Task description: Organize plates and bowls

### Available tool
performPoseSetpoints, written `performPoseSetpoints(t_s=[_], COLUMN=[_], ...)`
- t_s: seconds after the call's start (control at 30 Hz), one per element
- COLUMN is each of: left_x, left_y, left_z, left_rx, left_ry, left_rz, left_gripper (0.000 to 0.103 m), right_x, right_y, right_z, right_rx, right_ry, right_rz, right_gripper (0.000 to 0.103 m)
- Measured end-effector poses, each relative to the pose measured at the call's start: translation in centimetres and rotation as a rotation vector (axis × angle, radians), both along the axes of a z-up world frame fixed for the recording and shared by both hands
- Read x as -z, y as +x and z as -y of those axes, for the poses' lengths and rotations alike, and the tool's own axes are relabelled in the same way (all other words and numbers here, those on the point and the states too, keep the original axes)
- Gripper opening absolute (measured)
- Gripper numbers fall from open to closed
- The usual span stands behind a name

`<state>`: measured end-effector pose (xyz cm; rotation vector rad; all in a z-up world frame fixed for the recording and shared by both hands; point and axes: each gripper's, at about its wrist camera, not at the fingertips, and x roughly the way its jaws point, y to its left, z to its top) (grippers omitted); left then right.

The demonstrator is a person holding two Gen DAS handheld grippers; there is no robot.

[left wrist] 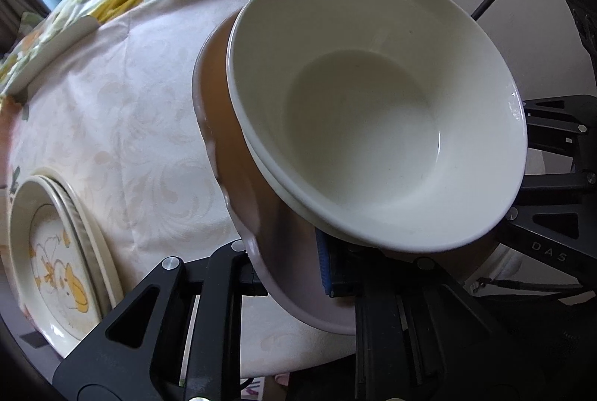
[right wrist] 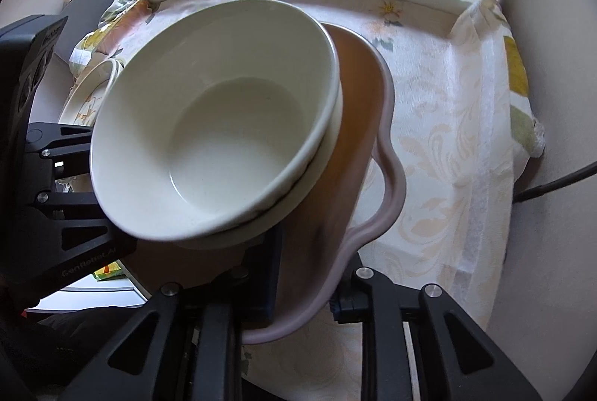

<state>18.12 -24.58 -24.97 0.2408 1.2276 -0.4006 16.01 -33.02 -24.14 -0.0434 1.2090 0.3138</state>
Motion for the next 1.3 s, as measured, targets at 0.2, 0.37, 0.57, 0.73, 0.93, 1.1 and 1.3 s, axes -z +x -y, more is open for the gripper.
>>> performPoseSetpoints(t_s=[0.2,0.37,0.57,0.73,0.93,1.1,1.3], left_x=[-4.2,-7.4,-10.1,-9.0,-7.3,-5.7,-3.7], left_y=[-0.3,-0.8,-1.5,-2.0,-2.1,-1.8,-1.8], left_z=[-2.9,-7.7,-15.2,-20.7,-24.9,-27.6,-29.0], left_rx=[-0.024,-0.041,-0.019,-0.016,-0.050,-0.073,-0.083], left_ry=[-0.011,-0.017,0.005,0.028,0.013,0.014,0.010], left_rz=[0.063,0.108,0.153,0.139,0.104,0.082,0.040], left_gripper=[0.015,0.015,0.015,0.015,0.015,0.015,0.015], right_x=[-3.8,-6.0,-6.5,-5.6,-4.9,-3.7,-2.3], right_y=[0.2,0.3,0.3,1.0,1.7,2.5,3.1], right_z=[-2.4,-6.7,-13.7,-19.3,-23.1,-25.3,-26.7], right_rx=[-0.030,-0.056,-0.024,-0.017,-0.033,-0.051,-0.051], right_ry=[-0.007,-0.012,0.025,0.005,-0.013,-0.025,-0.044], right_rz=[0.052,0.073,0.068,0.062,0.040,0.020,0.002], right_gripper=[0.020,0.020,0.019,0.019,0.018,0.018,0.018])
